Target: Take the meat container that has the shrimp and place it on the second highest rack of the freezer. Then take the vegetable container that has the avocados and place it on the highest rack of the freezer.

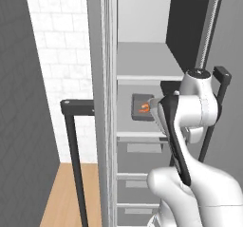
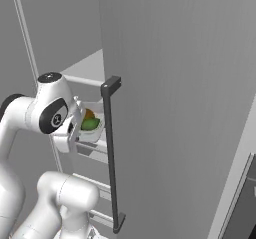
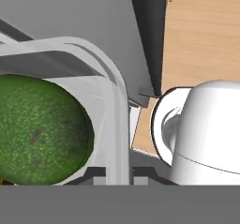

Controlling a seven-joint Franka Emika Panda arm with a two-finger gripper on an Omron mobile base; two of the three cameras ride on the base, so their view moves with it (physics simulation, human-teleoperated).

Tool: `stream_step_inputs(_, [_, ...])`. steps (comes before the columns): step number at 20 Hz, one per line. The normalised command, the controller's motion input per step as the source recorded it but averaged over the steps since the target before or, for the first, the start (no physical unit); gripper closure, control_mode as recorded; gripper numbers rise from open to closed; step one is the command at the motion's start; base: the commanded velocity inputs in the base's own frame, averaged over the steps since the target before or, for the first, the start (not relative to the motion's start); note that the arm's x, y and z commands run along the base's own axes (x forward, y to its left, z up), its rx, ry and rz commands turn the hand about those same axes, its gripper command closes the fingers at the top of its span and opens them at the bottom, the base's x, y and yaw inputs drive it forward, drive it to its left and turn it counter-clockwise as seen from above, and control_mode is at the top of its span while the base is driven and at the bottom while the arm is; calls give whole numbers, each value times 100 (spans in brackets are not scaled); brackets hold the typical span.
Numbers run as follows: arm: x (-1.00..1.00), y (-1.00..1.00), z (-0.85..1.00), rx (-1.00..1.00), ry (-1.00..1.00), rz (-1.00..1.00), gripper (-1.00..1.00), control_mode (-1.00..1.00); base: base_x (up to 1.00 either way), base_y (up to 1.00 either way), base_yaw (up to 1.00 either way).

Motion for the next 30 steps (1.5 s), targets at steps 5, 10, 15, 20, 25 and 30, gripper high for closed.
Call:
stream_step_inputs(5, [-12, 18, 59, 0, -23, -8, 100, -100, 0, 0, 0])
stream_step_inputs(10, [10, 30, 69, 0, -36, -14, 100, -100, 0, 0, 0])
stream_step_inputs(15, [37, 11, 51, 0, -17, -5, 100, -100, 0, 0, 0])
stream_step_inputs(20, [90, 0, 16, 1, -2, 0, 100, -100, 0, 0, 0])
stream_step_inputs(25, [87, 0, 33, 1, 3, -5, 100, -100, 0, 0, 0])
stream_step_inputs(30, [82, -1, 30, 0, 9, -11, 100, -100, 0, 0, 0])
